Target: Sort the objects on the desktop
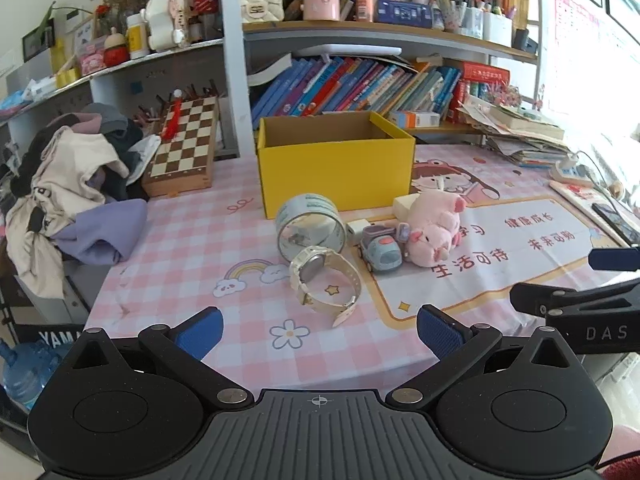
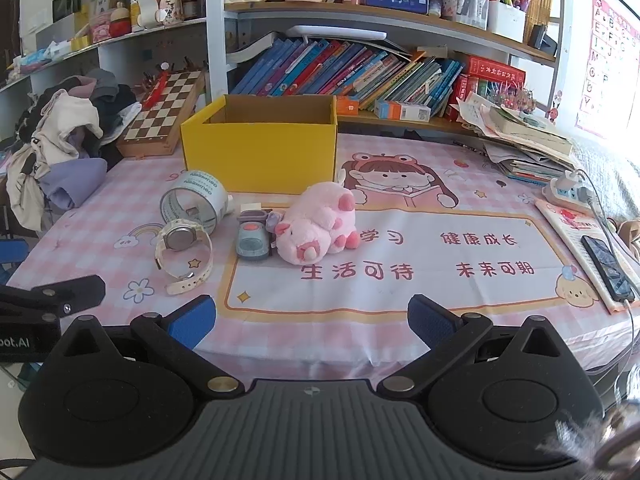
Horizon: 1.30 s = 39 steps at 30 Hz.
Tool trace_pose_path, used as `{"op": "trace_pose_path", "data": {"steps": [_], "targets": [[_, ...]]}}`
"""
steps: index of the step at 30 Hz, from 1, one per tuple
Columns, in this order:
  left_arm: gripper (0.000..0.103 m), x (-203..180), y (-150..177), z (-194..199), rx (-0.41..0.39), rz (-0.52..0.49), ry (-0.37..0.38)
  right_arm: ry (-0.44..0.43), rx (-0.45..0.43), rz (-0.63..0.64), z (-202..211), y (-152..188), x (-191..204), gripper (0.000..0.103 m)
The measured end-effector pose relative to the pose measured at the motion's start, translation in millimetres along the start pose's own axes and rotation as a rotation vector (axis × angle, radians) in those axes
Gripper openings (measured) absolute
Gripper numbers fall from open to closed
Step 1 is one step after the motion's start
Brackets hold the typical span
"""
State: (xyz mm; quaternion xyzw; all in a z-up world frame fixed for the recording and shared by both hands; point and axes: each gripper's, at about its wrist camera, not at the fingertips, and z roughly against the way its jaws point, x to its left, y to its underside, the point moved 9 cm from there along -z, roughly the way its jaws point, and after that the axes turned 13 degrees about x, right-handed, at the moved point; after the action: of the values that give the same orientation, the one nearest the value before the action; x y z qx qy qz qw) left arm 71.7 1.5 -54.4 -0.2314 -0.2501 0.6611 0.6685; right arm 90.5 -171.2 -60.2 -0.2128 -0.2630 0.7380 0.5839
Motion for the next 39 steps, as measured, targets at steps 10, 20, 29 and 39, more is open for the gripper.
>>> {"op": "trace_pose_path", "data": {"steps": [10,20,29,39], "targets": [[0.103,-1.5,0.3,-3.6,0.021,-0.005,-0.023,0.007,0.014,-0.001,-3.2,1.1,0.7,0.103],[0.103,5.3,0.8,-3.8,0.012,0.001,-0.005,0.002,0.021,0.005,-1.1,-0.1,-1.3,0.103],[0.103,7.1,0.2,-3.9,0.013,0.004,-0.01,0.006,0.019,0.002,-1.6,-0.7,-1.7,0.103],[0.103,6.6,0.5,-6.3,0.018,0.001,-0.012,0.007,0.02,0.004,-2.5,-0.9,0.6,0.103]]}}
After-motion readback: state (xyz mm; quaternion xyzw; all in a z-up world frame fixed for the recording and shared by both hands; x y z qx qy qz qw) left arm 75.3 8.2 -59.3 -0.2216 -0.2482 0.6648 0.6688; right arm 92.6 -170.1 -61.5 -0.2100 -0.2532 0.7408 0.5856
